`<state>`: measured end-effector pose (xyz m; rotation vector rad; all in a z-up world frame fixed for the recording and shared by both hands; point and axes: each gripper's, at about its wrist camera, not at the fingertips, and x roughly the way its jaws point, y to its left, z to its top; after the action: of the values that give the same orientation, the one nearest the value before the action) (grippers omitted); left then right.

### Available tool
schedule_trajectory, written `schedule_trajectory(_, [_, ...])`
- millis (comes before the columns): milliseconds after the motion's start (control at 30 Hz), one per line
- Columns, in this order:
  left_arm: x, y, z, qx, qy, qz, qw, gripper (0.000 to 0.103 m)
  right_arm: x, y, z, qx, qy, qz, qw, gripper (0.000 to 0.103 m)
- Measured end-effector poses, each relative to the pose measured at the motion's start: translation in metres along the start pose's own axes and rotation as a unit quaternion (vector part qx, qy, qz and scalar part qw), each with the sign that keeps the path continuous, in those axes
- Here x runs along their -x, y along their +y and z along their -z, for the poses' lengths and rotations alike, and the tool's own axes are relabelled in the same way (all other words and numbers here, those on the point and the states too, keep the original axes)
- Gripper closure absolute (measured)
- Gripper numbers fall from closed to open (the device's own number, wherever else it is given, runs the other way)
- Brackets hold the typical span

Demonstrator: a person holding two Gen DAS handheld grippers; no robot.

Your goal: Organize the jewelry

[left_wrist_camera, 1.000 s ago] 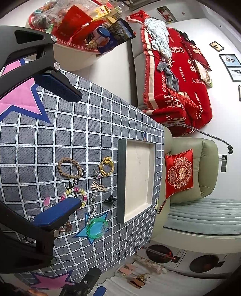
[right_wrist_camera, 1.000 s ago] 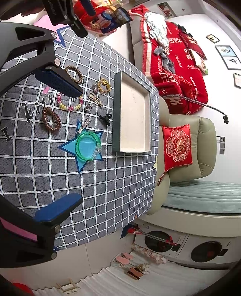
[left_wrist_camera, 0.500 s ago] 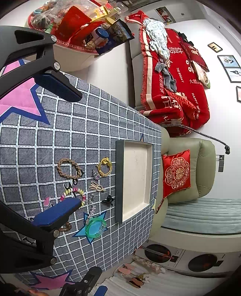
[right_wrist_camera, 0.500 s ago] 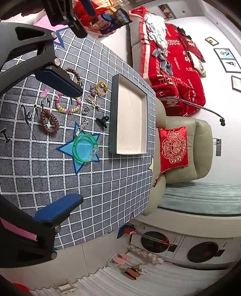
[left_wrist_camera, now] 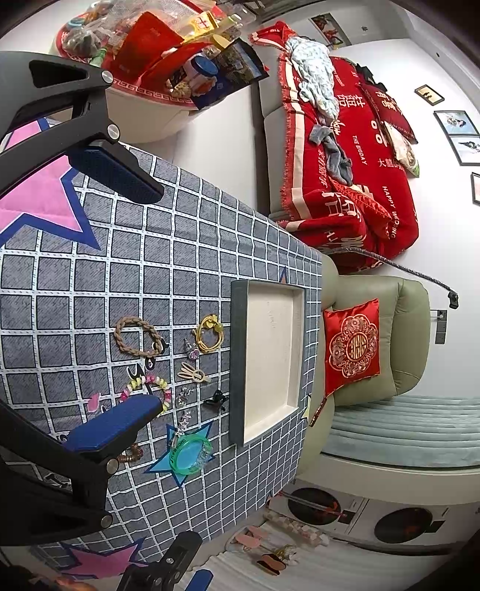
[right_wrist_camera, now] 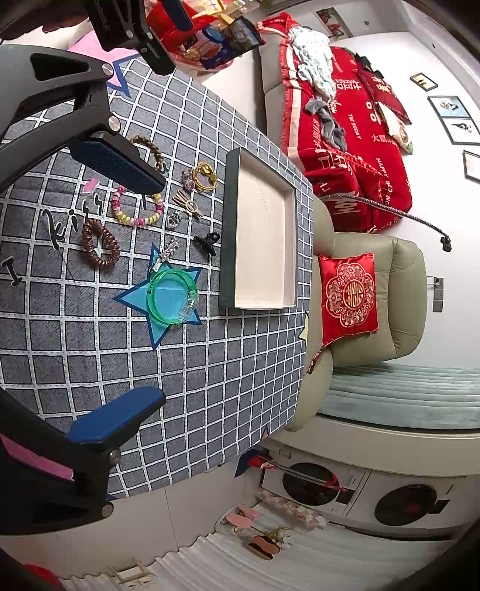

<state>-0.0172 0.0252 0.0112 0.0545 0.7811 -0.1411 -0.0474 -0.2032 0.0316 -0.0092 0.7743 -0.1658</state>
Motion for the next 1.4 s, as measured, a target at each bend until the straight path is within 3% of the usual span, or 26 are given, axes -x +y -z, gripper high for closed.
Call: schedule_trajectory(1400, [-0.0064,0.0017,0.0068,-0.004,0.012,-0.001,0.9999,0.000,-0.0085,0.0017,0.0029,0.004,0.027,-0.001,1.000,0.000])
